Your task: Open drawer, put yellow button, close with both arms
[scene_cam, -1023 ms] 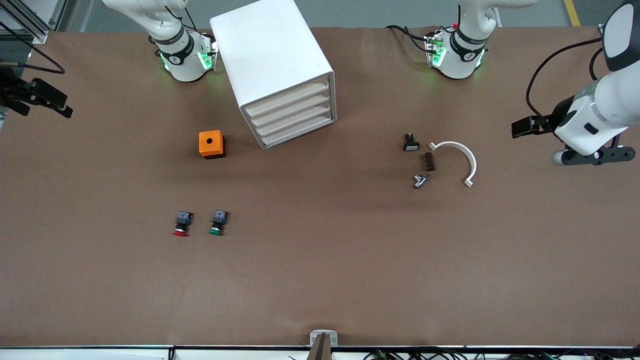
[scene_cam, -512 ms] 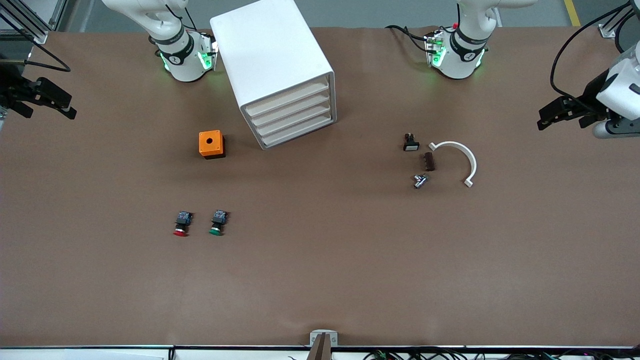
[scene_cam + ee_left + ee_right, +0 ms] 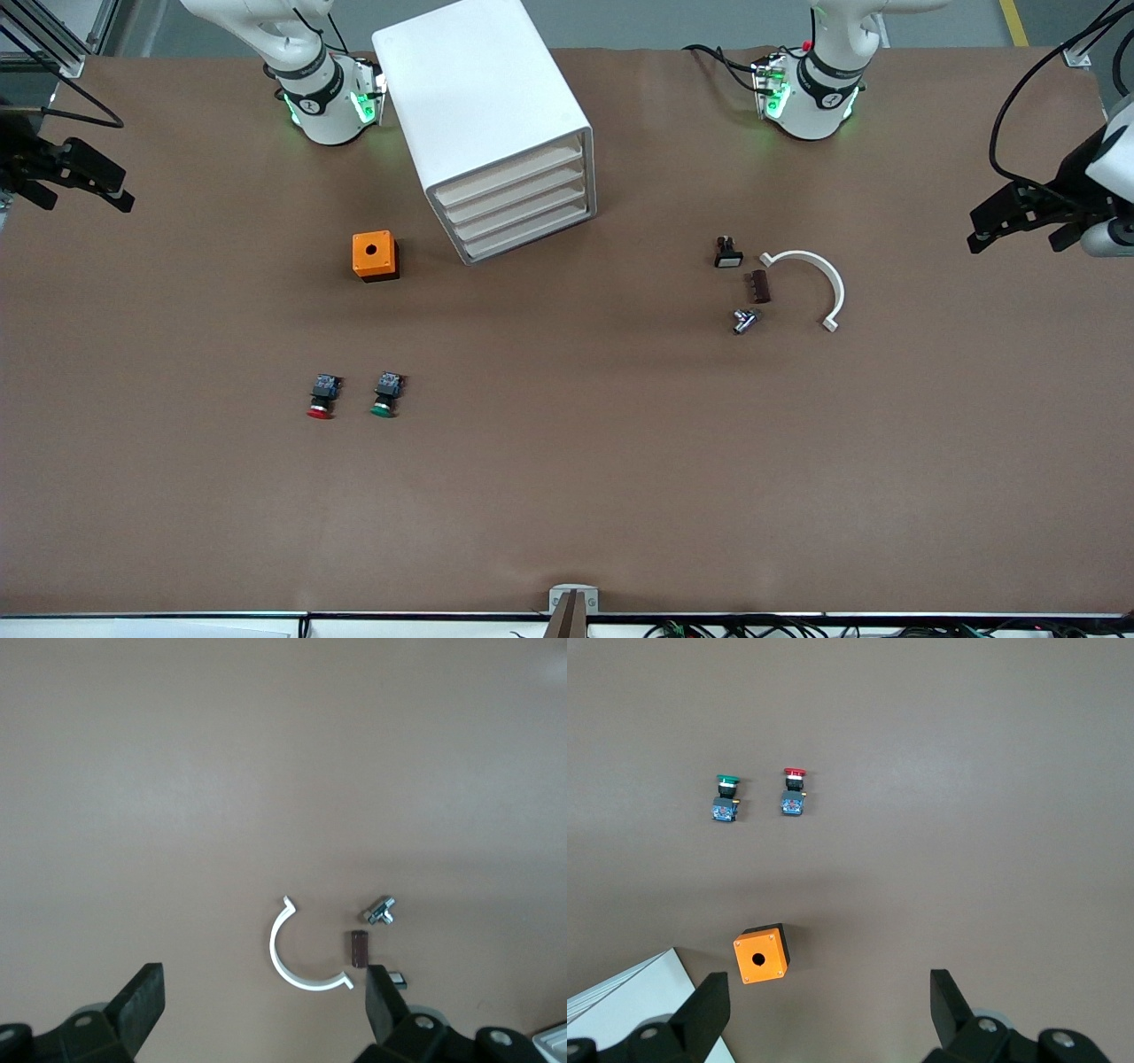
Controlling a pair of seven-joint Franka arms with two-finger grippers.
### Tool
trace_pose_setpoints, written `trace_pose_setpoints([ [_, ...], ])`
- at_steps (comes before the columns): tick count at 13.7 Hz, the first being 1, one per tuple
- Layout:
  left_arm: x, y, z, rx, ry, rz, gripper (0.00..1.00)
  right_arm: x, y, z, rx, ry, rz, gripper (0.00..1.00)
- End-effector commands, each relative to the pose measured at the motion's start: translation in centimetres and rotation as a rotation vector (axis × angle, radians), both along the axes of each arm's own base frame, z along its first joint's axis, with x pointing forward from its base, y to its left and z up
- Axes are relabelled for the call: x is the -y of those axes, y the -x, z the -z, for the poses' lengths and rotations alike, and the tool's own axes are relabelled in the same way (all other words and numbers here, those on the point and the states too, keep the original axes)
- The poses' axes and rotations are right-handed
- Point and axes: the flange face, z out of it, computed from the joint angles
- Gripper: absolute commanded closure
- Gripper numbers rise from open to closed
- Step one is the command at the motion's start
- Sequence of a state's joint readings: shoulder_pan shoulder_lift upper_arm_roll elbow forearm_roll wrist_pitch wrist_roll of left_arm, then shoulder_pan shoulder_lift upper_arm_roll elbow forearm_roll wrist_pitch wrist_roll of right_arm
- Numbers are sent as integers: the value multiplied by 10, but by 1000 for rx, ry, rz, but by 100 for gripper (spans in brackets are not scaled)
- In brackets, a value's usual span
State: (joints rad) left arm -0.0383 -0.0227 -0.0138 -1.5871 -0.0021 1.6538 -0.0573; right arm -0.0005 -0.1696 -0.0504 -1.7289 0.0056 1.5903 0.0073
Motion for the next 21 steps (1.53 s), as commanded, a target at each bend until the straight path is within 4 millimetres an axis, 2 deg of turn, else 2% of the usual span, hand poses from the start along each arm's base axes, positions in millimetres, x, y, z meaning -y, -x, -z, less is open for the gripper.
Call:
trace_pose_setpoints([
  [1,-1,-2,-13,17,-12,11,0,4,7,-1,13,-12,-28,0],
  [7,13,3,-14,-6,-7,20,0,8,9,0,3,-15,-40,0],
  [8,14,2,-20,6,0,21,0,8,9,0,2,-15,-40,0],
  [14,7,9,-16,-52,-5,8,0,12,10,3,-4,-16,-31,0],
  [21,11,14,-14,-92,-6,15,0,3,11,2,-8,-15,-48,0],
])
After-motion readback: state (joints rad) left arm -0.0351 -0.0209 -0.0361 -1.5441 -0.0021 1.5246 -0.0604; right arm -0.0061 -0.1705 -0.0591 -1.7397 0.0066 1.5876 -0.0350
